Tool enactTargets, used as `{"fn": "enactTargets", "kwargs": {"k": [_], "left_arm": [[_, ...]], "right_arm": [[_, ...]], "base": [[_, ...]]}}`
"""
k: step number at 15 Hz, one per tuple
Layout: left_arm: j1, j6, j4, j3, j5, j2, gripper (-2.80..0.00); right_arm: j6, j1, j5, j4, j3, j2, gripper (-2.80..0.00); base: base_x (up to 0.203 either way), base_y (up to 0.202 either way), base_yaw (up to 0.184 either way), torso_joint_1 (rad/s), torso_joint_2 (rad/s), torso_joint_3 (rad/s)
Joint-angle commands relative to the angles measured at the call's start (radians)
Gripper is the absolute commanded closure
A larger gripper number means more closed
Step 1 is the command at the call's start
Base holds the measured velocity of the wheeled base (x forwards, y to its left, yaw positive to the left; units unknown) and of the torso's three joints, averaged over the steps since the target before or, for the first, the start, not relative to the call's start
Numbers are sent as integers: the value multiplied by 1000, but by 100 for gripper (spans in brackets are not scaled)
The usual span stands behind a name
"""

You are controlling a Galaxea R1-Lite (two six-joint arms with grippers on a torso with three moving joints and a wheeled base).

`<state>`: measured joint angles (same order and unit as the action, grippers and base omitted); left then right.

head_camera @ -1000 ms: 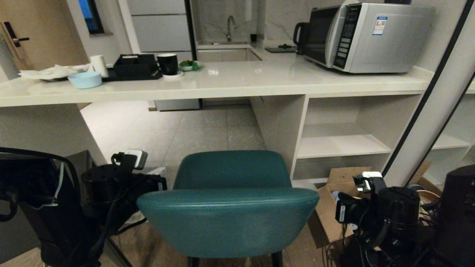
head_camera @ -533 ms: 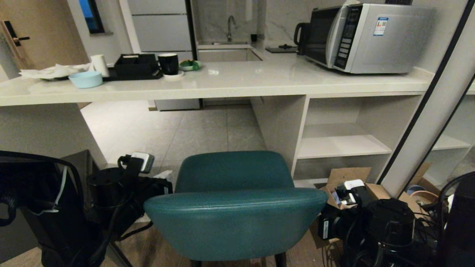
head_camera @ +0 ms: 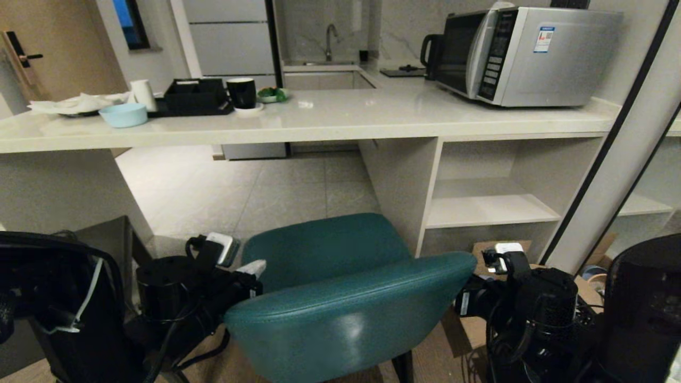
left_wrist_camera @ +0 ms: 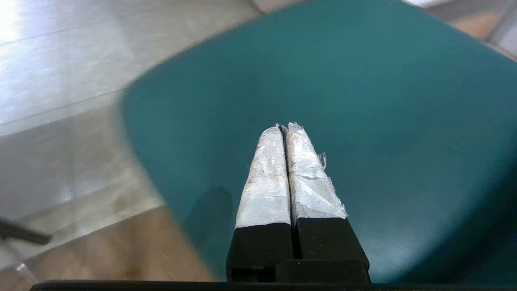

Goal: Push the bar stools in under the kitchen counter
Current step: Pull the blue chair out from under the dining table

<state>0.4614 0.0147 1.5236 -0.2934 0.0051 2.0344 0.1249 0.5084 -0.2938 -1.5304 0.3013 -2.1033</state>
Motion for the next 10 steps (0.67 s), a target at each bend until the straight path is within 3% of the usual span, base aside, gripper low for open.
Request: {"fn": "enactTargets", "kwargs": {"k": [1,10], "left_arm": [[39,1,6,12,-4,-5,0],[60,-4,6,-35,6,1,0]], "right_arm": [[-4,-21,5,0,25,-51,0],[-19,-85,9,0,114,-93,0]], "base": [[0,0,0,0,0,0],[0,0,0,0,0,0]]}}
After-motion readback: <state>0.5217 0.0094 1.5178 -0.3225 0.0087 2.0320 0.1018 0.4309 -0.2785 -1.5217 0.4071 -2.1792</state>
